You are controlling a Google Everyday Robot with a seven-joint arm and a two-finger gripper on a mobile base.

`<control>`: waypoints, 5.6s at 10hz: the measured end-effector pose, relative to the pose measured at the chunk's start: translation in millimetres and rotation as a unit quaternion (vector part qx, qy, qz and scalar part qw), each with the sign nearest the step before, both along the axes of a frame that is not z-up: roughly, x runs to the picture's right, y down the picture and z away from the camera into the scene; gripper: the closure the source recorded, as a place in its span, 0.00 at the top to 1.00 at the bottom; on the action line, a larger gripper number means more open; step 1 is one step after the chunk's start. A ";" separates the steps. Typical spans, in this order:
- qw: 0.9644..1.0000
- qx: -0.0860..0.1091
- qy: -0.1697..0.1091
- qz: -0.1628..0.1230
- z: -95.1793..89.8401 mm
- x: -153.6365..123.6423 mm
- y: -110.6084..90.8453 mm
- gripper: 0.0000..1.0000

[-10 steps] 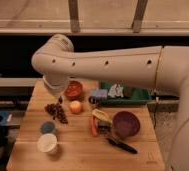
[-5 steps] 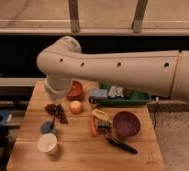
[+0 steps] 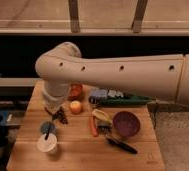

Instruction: Place fork in paper cup

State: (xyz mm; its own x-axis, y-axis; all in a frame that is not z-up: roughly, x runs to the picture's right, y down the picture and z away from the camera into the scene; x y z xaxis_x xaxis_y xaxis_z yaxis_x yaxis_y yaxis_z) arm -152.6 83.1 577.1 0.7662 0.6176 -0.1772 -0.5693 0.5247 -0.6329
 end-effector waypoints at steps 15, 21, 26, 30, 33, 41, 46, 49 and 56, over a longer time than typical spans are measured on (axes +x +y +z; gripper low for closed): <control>0.996 -0.081 -0.018 0.035 65.4 -4.0 40.4 0.00; 0.994 -0.103 -0.027 0.039 76.6 -11.2 50.0 0.00; 0.992 -0.117 -0.028 0.042 82.1 -19.3 60.1 0.00; 0.991 -0.128 -0.020 0.039 91.5 -23.2 67.8 0.00; 0.991 -0.130 -0.012 0.037 97.2 -24.1 70.9 0.00; 0.992 -0.126 0.000 0.019 101.0 -32.4 77.2 0.05; 0.991 -0.134 -0.010 0.004 100.0 -40.7 85.4 0.54; 0.990 -0.141 -0.016 -0.005 101.1 -44.0 90.1 0.66; 0.990 -0.141 -0.020 -0.008 100.6 -44.9 90.9 0.66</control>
State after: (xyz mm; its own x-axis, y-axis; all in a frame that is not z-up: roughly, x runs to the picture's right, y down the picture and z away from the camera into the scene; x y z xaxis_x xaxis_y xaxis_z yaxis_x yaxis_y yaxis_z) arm -197.4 174.0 677.7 0.7849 0.5363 -0.3103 -0.5342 0.3321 -0.7774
